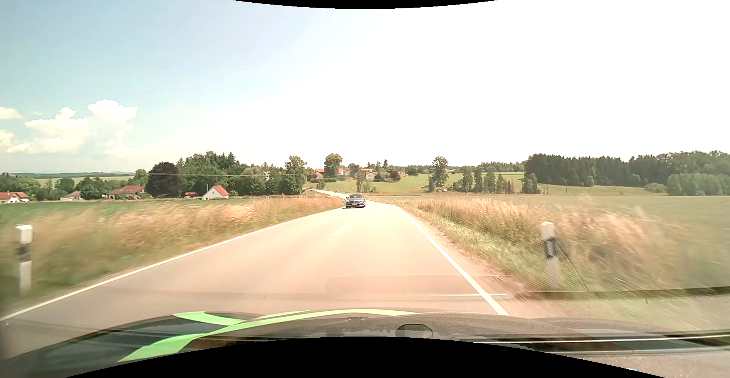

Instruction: Follow the waypoints while adhering to traffic rules and regulations

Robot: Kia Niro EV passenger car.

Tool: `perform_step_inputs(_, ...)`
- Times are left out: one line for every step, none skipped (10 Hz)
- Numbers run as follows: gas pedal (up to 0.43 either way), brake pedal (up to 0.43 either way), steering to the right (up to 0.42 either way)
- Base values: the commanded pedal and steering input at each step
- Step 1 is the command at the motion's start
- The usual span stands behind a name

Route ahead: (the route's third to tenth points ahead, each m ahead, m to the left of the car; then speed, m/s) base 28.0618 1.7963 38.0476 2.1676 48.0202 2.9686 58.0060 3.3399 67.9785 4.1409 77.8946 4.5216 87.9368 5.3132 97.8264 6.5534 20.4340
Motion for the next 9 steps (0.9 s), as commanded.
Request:
perform_step_inputs(0.130,0.000,-0.001)
perform_step_inputs(0.138,0.000,0.000)
perform_step_inputs(0.150,0.000,-0.001)
perform_step_inputs(0.150,0.000,-0.001)
perform_step_inputs(0.150,0.000,-0.001)
perform_step_inputs(0.138,0.000,-0.001)
perform_step_inputs(0.130,0.000,-0.002)
perform_step_inputs(0.118,0.000,-0.004)
perform_step_inputs(0.118,0.000,-0.003)
